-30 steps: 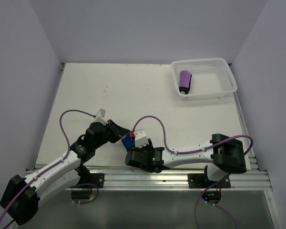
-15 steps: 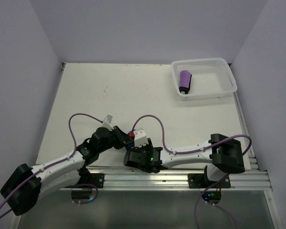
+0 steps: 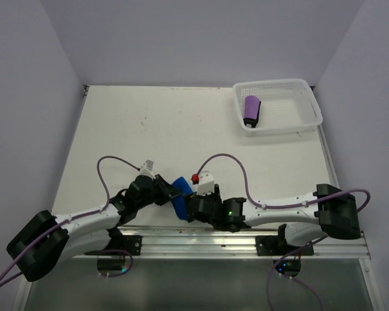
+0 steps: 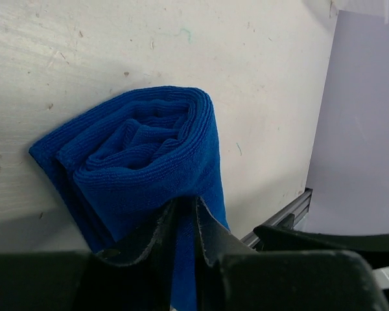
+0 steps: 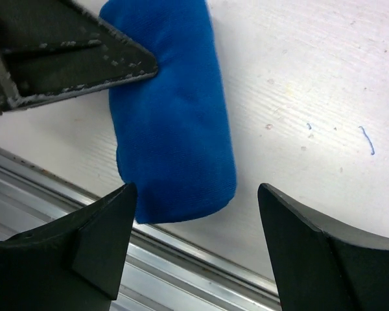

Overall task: Roll the towels
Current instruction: Roll the towel, then place the rolled towel into the container

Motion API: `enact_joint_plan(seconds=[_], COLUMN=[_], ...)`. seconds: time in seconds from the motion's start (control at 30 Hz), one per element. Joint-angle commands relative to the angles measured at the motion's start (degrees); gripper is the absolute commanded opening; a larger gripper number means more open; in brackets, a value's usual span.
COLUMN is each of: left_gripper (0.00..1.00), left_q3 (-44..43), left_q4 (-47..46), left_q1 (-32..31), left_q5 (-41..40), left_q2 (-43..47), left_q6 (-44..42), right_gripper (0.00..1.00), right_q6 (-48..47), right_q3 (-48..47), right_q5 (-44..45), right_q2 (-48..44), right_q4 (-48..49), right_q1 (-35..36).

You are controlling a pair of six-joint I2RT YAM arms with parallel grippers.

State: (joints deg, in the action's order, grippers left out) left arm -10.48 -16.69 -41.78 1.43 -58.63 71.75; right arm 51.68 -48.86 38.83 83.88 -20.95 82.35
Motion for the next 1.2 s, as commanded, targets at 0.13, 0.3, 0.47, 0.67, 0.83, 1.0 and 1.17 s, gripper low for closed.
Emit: enact_joint_plan(seconds=[0.13,0.3,0.47,0.67,0.83,1.0,1.17], left_gripper=[0.19,0.19,0.19,0.18,0.18,0.19,0.19], left_q3=[3.18,4.15,5.38,6.52,6.70,6.61,6.17], left_q4=[2.88,7.10,8.78,11.15,14.13,16.60,19.14], left_q1=[-0.14,-0.14,-0.23,-0.23,-0.15,-0.14,-0.23], left_q5=[-3.36,-4.51,-4.42,-4.42,-5.56,-6.27,-6.79], left_q2=[0.79,5.63,7.65,9.67,12.40,14.77,15.48], left_q6=[-2.58,-2.66,-2.40,-2.22,-2.31,-2.58,-2.75], right_gripper=[0.78,0.78,0.77,0.76,0.76,0.73,0.63], right_q6=[-6.15,-8.70,-8.61,-8.79,-9.14,-9.93,-8.62], right_q3=[10.28,8.70,7.11,7.03,4.74,-0.88,-2.38], right_q5=[-18.42,-26.24,-29.77,-30.74,-30.39,-24.25,-20.55], right_q2=[-11.54,-7.42,-1.01,2.60,5.33,9.10,9.82], right_q4=[20.24,22.51,25.25,27.19,26.57,18.78,14.89], right_q1=[-12.38,-16.07,-16.34,-15.11,-12.21,-8.97,-8.25])
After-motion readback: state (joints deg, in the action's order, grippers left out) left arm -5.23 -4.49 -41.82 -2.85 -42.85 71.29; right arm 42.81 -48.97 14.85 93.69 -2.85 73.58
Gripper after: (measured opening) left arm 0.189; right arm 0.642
